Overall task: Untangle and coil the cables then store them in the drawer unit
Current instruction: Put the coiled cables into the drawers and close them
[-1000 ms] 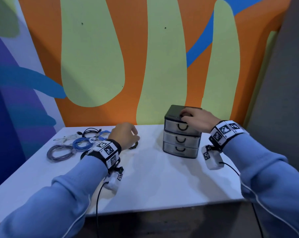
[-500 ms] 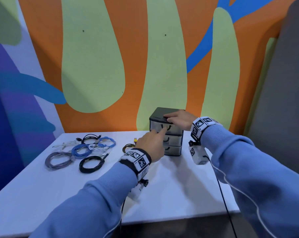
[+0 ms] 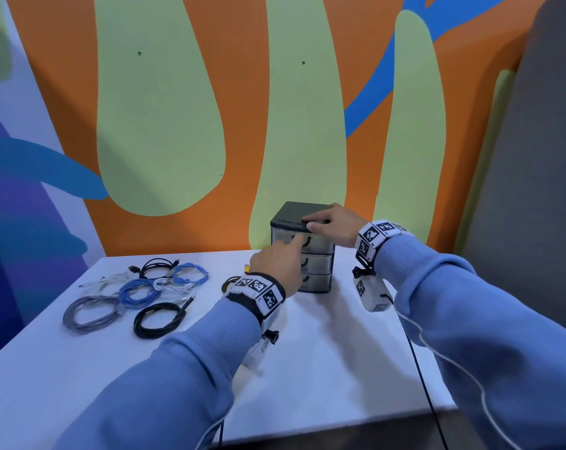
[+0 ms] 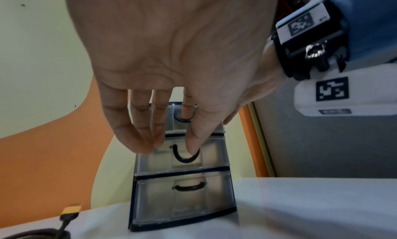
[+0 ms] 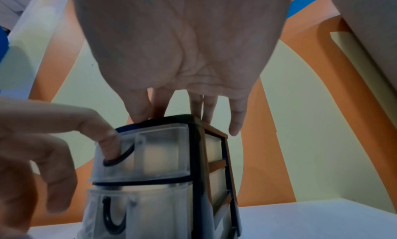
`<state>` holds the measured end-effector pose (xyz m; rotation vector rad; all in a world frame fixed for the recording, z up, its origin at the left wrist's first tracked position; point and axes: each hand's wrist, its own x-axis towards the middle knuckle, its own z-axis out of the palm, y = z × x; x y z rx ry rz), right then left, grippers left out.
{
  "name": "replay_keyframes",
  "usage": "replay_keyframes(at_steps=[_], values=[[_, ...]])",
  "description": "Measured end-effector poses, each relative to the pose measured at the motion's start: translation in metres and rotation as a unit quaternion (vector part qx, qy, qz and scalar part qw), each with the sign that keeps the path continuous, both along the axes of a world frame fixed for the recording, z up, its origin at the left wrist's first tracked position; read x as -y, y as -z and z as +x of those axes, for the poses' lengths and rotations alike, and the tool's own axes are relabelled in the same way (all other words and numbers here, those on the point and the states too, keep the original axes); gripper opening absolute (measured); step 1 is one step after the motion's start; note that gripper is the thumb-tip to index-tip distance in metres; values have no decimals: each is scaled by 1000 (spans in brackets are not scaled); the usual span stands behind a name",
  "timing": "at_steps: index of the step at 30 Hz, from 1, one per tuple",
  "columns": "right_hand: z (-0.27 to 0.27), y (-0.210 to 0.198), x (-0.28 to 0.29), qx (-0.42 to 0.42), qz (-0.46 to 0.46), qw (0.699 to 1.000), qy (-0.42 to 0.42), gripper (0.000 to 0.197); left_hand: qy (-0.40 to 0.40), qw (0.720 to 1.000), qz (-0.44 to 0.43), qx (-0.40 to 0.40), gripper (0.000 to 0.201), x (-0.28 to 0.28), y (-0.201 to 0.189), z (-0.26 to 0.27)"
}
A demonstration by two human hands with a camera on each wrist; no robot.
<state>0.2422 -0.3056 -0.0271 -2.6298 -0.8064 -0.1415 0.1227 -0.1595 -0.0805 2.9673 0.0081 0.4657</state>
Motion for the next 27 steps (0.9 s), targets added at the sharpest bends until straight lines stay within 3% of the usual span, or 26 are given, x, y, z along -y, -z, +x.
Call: replay_keyframes(at_steps=[7, 15, 21, 27], values=[[0, -6, 1, 18, -8, 1000, 17, 37, 25, 998, -12, 48, 32, -3, 0, -36], [10, -1, 9, 8, 1, 999, 42, 37, 35, 998, 1, 58, 28, -4, 5, -92], [20, 5, 10, 17, -5, 999, 37, 38, 28, 998, 25, 46, 31, 0, 9, -101], [8, 2, 17, 16, -23, 1000, 12, 49, 33, 999, -34, 27, 48, -9, 11, -132]])
